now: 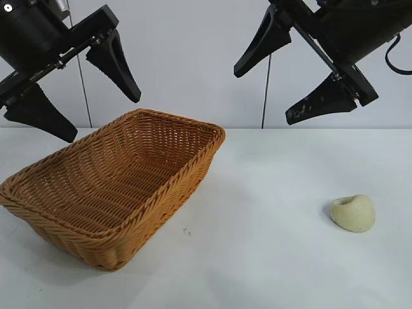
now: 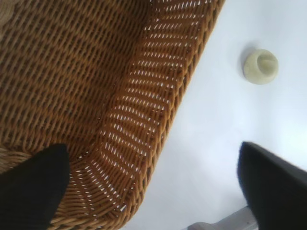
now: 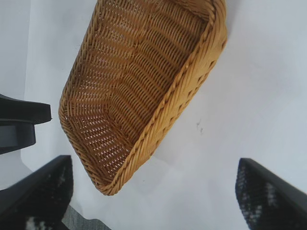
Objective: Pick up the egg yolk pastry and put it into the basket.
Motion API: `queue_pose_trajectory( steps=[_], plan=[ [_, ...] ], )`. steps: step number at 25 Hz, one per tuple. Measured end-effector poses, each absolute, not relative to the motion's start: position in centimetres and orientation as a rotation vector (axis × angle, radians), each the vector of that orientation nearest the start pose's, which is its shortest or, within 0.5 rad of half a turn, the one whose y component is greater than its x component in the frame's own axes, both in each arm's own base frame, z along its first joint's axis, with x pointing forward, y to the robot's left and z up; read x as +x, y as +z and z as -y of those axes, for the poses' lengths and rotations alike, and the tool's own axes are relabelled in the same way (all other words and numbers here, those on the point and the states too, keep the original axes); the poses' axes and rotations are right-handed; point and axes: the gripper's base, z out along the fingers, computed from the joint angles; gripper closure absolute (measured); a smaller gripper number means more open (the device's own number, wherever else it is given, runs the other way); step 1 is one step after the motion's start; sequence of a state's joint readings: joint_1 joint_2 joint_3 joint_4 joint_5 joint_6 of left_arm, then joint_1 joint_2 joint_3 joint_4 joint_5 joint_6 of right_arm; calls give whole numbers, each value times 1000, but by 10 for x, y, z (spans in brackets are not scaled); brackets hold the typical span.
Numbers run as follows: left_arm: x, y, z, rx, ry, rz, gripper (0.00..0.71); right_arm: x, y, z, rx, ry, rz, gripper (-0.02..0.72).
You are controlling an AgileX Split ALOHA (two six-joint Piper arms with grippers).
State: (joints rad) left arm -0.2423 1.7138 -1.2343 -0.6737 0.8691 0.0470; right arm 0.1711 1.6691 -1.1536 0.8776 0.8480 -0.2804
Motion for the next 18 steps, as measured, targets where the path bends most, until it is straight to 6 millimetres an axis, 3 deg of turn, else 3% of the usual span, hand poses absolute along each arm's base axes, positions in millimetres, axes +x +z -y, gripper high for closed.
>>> queue_pose_trajectory(
  steps=[10,18],
  plan=[
    [329,254,124,-193,-845,-2776,29,326,251,-110,72,1000,-2652,49],
    [302,302,105,-378,-697,-2701,29,326,251,-110,72,1000,-2652,49]
  ],
)
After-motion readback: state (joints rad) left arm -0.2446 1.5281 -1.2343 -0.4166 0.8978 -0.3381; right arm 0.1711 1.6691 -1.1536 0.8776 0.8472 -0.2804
